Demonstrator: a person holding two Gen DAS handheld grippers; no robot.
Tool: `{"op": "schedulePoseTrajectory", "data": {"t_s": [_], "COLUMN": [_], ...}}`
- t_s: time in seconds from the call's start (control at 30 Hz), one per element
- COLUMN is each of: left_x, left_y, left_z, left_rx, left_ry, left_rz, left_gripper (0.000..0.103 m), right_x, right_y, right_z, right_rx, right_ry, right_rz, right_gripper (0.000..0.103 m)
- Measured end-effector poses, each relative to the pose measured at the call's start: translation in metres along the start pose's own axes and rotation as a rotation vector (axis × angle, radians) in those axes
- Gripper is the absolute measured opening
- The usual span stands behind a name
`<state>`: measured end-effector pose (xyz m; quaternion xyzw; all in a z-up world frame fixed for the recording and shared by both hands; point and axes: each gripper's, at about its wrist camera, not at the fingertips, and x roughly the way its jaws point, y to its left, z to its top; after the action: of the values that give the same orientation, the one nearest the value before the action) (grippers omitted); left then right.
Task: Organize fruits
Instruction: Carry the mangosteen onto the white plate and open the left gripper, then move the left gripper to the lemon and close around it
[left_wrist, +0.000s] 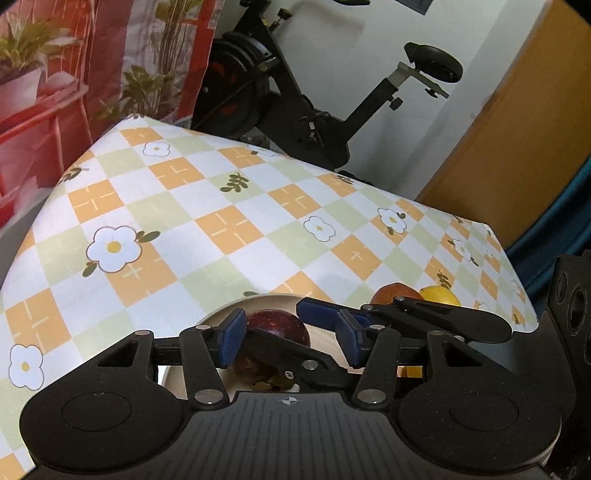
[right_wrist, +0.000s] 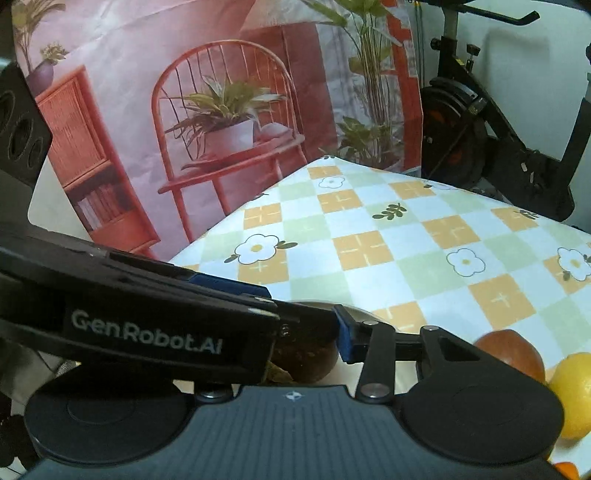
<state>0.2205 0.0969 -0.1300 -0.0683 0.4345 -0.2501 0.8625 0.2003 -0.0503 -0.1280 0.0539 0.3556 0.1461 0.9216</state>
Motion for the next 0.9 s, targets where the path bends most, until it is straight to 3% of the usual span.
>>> {"op": "schedulePoseTrajectory", "data": {"t_s": [0.23,0.47,0.63,0.9], "left_x": [0.004,-0.013,-0.020,-0.014], "left_y": [0.012,0.004,-0.016,-0.057], "left_z": [-0.005,0.000,0.001,0.004], "left_rx": [-0.057,-0.040,0.000,0.049], "left_ry": [-0.006,-0.088,-0.127,-0.149], "left_rz": [-0.005,0.041,0.058,0.008], "left_gripper": [0.056,0.056,0.056,0.056], "right_x": [0.005,-0.018,-0.046,-0.105], "right_y": [0.004,-0.007,-0.033,-0.086], "right_z": [-0.001,-0.007,-0.016,-0.025], "right_rx": [-0.030,-0.039,0.000,0.062], "right_ry": [0.006,-0.019,-0.062,-0.142], "right_rz": [0.007,-0.011,-0.048,-0.122], "right_gripper": [0.049,0.051,0.051,0.051]}}
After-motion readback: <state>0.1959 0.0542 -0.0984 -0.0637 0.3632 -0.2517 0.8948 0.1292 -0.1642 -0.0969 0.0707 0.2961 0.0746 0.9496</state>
